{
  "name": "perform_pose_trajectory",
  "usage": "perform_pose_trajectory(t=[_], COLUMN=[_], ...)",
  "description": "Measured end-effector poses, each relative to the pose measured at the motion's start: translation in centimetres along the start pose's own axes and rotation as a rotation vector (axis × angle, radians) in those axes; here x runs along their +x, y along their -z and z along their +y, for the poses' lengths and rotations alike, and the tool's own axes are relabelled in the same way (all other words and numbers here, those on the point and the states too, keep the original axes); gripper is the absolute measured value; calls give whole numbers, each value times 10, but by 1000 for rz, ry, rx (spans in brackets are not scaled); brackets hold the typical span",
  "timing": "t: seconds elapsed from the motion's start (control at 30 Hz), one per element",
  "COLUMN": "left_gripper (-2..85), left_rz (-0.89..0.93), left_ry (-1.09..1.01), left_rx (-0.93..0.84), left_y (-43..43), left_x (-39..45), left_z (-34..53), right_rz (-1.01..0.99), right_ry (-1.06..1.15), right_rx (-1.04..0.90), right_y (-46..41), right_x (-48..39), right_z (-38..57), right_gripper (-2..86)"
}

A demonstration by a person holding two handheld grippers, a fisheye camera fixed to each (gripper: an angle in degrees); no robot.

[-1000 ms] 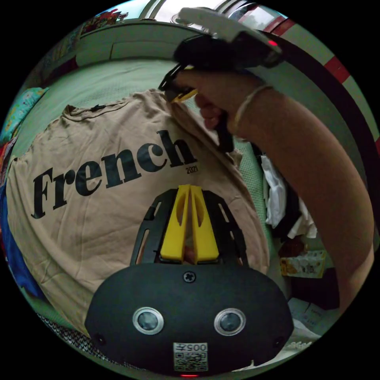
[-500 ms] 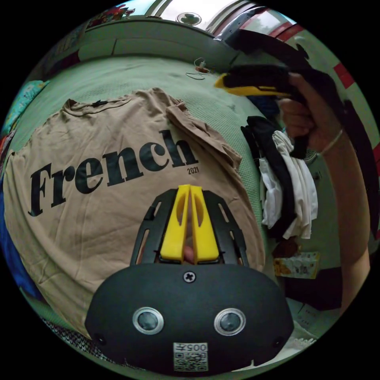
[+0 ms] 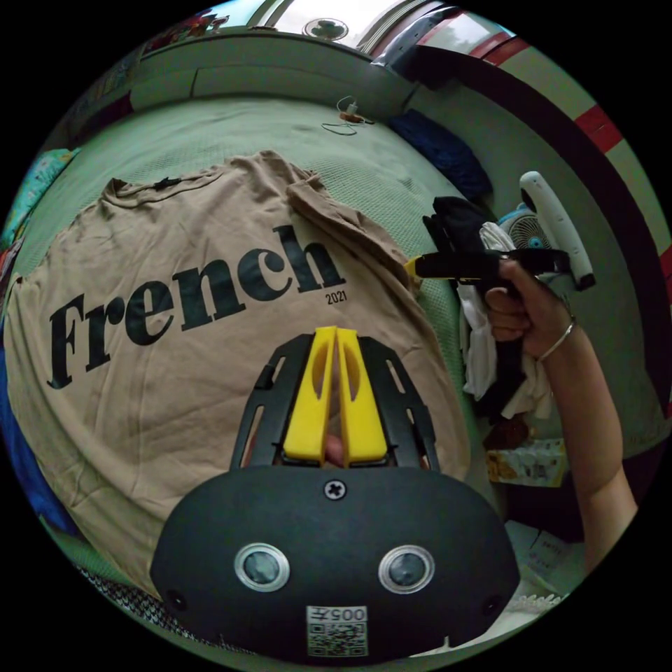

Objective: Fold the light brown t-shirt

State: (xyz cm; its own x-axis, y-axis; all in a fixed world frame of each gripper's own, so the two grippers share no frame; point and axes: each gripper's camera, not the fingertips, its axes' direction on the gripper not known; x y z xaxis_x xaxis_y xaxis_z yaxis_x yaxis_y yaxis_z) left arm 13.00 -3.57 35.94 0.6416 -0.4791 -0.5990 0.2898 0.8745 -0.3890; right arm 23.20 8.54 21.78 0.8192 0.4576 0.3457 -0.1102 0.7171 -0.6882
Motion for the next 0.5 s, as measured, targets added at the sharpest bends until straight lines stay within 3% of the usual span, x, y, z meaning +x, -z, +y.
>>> perform_pose_trajectory(t=[0.27, 0.4, 0.5], left_gripper=[-5, -5, -5], left_rz=[3, 1, 12], left_ry=[5, 12, 32], left_rx=[1, -5, -4], left_y=[3, 4, 6], left_x=[-2, -5, -10], left_z=[-2, -2, -3], right_rz=[127, 286, 433], right_ry=[182, 448, 607], right_rx=[214, 287, 229], right_y=[40, 39, 8], right_x=[-57, -123, -162], right_z=[33, 61, 74], right_gripper=[-16, -16, -15])
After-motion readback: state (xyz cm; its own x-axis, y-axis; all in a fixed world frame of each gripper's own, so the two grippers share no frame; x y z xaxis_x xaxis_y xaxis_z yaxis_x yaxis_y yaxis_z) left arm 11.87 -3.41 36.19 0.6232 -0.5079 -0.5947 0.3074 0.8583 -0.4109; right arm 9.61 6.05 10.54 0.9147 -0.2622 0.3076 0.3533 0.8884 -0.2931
